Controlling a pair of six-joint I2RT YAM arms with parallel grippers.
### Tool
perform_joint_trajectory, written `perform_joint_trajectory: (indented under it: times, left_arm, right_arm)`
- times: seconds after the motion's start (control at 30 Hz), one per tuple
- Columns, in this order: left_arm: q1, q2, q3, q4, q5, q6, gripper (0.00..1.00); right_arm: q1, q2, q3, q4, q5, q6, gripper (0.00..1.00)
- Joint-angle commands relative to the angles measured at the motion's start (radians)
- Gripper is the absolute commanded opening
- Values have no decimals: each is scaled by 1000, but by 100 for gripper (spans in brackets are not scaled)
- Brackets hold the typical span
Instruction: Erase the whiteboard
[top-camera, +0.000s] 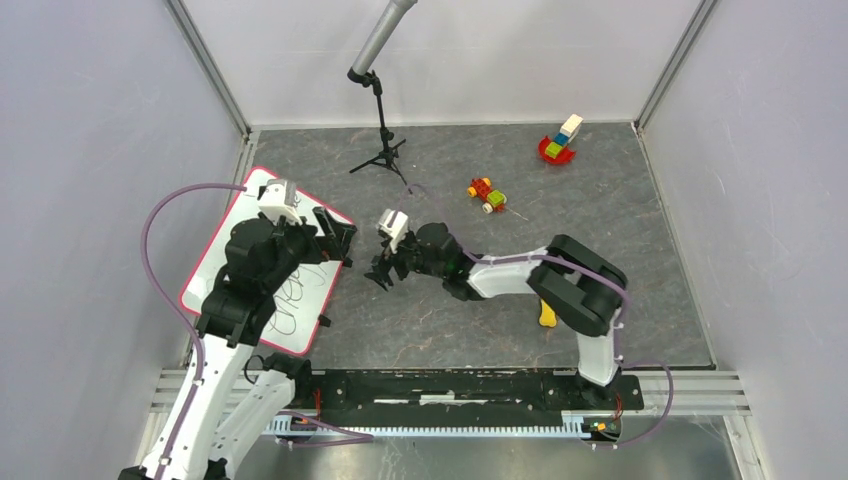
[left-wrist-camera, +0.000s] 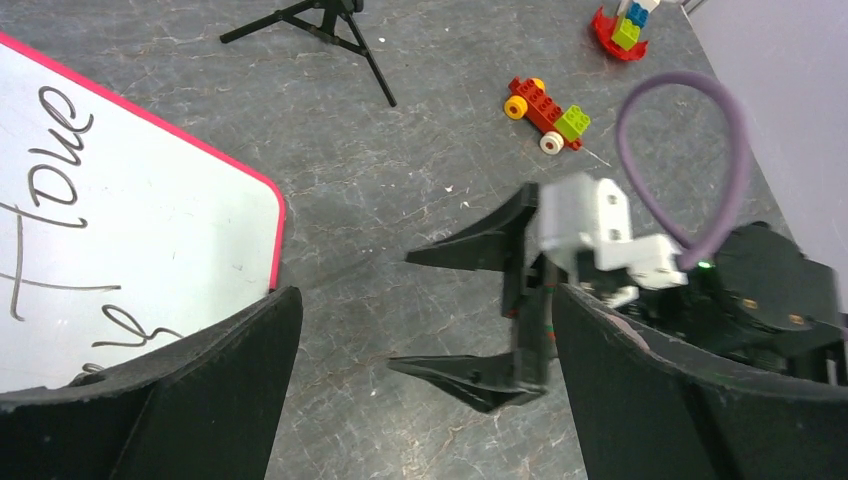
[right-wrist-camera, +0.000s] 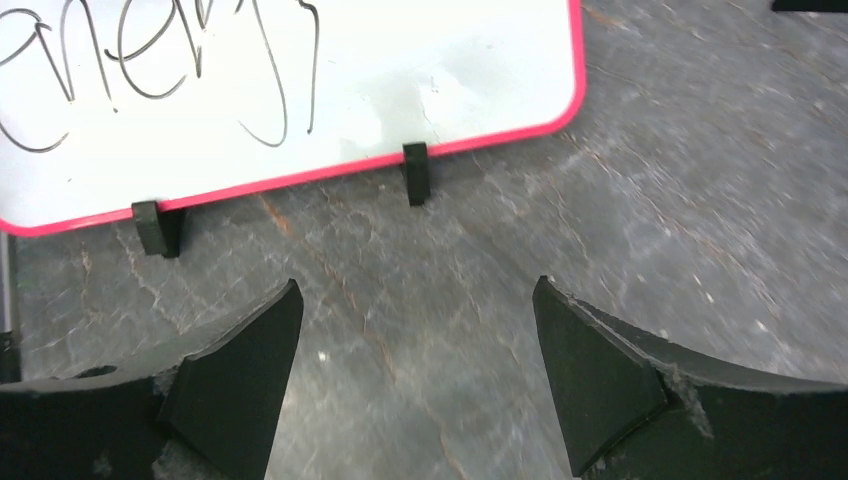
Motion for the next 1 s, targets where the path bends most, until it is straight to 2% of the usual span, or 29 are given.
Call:
perform_joint_trajectory:
  times: [0.0, 0.27, 0.43, 0.8, 0.97]
  left_arm:
    - [-39, -25, 9, 20, -82, 64, 100]
    - [-97, -42, 15, -12, -161, 69, 100]
    - [-121, -43, 17, -21, -186, 69, 100]
    - [-127, -49, 12, -27, -216, 63, 100]
    - [-117, -73, -6, -5, -215, 61, 100]
  right_arm:
    - [24, 121, 138, 49, -4, -13, 89]
    - [38, 310, 324, -5, 36, 6, 81]
    - [52, 402, 411, -38, 38, 6, 73]
    - [67, 461, 445, -19, 67, -14, 44]
    - [68, 437, 416, -16, 94, -40, 26]
